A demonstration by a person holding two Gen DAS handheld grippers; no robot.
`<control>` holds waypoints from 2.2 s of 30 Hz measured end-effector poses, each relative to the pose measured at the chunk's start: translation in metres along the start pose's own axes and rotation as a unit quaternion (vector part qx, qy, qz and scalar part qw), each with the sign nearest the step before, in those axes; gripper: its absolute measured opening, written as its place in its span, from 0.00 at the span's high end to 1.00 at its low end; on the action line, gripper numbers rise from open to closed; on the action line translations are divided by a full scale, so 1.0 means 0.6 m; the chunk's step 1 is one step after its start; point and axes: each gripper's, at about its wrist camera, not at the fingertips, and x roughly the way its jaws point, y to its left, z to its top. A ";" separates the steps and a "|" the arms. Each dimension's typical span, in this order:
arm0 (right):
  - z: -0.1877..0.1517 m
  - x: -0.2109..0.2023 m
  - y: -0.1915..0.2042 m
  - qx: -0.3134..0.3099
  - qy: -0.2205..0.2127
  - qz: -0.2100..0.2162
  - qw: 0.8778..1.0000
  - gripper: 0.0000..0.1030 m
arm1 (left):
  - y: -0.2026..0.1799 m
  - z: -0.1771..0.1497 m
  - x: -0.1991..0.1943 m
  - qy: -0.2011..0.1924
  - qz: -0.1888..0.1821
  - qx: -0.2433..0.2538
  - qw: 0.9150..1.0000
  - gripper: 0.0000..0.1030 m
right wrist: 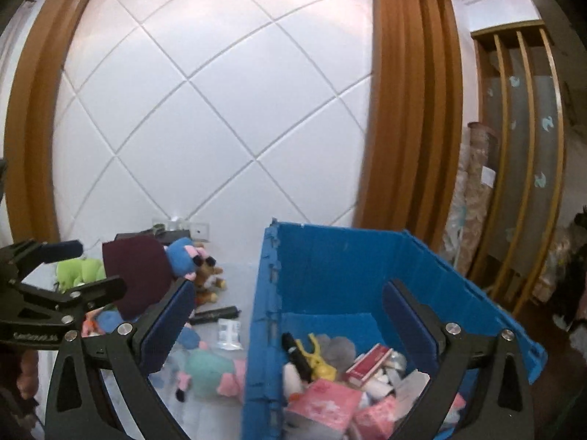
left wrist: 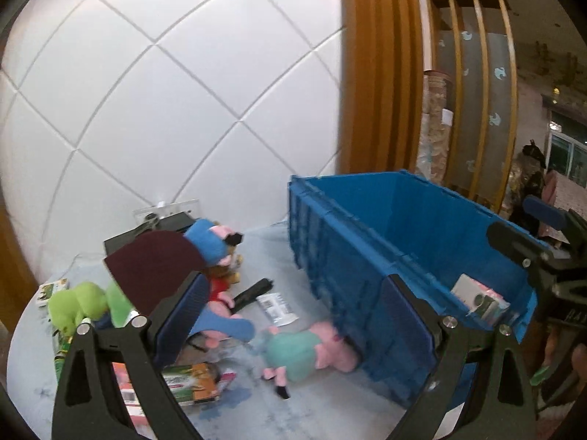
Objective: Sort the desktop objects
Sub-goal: 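Move both grippers back toward the pile on the table, then grasp a pink-edged tissue pack with the left gripper while the right grasps a green ibuprofen box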
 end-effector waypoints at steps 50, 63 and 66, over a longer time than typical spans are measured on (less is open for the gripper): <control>-0.317 0.477 0.439 -0.129 0.385 0.264 0.875 0.00 | 0.555 -0.460 0.085 0.369 0.320 -0.238 0.839 0.06; -0.328 0.501 0.479 -0.154 0.400 0.259 0.866 0.00 | 0.541 -0.422 0.277 0.400 0.266 -0.220 0.849 0.08; -0.333 0.517 0.471 -0.145 0.412 0.237 0.868 0.00 | 0.534 -0.451 0.259 0.406 0.244 -0.233 0.849 0.15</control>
